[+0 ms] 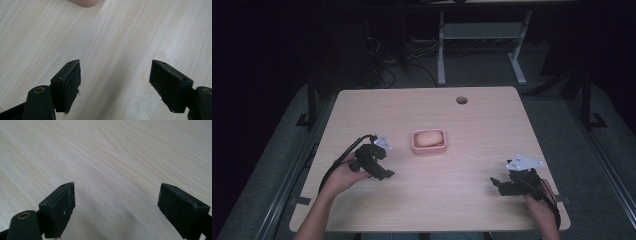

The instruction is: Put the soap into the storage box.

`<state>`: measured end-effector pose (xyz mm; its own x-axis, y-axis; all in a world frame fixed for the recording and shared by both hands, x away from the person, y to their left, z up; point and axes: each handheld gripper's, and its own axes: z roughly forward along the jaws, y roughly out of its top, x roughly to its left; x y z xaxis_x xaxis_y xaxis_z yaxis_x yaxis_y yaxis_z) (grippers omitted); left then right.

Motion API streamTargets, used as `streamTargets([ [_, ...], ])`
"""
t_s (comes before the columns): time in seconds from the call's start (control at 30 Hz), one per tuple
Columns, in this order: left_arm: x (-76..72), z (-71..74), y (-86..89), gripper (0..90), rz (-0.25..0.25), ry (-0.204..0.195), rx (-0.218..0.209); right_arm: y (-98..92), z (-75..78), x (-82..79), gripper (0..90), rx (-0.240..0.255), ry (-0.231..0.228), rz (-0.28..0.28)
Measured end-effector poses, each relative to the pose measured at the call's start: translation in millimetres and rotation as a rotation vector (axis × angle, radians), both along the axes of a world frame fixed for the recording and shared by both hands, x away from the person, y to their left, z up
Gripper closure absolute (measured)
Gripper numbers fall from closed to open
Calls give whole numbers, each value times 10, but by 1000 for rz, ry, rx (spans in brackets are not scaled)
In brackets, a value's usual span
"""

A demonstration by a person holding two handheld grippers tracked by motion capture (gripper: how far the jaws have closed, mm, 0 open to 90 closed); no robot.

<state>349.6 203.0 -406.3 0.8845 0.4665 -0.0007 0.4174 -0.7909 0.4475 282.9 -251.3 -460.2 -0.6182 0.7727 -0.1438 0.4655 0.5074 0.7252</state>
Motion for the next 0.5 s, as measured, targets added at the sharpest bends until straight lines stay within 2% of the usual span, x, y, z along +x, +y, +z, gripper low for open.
streamTargets([
  [0.5,-250,-138,226,249,19,-2,-16,-5,-13,-9,138,-6,8,-8],
])
